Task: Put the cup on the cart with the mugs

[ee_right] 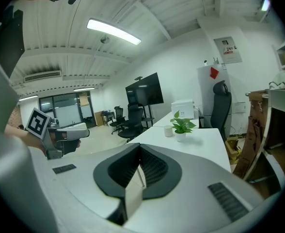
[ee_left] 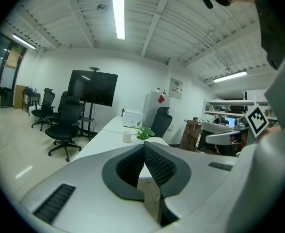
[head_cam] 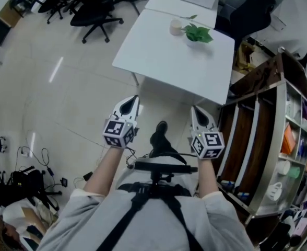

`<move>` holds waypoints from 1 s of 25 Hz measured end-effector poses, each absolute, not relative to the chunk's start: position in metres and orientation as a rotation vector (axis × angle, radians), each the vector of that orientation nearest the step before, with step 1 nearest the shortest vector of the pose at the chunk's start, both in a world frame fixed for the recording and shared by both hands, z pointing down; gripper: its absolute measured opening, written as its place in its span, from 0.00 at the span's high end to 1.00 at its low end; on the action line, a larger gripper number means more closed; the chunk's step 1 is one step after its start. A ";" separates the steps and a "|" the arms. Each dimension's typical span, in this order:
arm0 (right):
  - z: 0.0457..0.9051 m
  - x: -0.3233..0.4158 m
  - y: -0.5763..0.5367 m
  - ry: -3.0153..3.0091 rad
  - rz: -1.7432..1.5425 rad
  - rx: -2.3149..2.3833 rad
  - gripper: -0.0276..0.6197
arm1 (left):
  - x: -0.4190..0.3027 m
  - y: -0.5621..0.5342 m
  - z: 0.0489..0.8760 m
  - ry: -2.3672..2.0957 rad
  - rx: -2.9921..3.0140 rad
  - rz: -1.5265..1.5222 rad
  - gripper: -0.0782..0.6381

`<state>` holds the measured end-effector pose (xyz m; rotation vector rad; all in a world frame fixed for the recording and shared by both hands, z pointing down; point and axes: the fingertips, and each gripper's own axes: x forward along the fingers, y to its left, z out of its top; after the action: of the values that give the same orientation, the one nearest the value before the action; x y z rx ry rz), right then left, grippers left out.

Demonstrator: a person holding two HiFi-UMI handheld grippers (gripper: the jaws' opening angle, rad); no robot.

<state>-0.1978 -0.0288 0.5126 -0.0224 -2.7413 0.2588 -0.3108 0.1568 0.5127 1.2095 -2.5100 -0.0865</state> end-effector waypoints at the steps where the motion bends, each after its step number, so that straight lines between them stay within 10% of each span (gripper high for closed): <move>1: 0.515 -0.207 -0.030 -2.735 0.265 -0.035 0.95 | -0.319 0.155 0.514 -2.512 1.202 -0.085 0.89; 25: 0.517 -0.398 -0.087 -2.773 0.353 -0.063 0.95 | -0.504 0.070 0.487 -2.508 1.311 0.067 0.89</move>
<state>-0.3984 -0.0872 0.5172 -0.0625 -2.7727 0.3526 -0.5040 0.0698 0.4865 1.3113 -2.5082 0.0674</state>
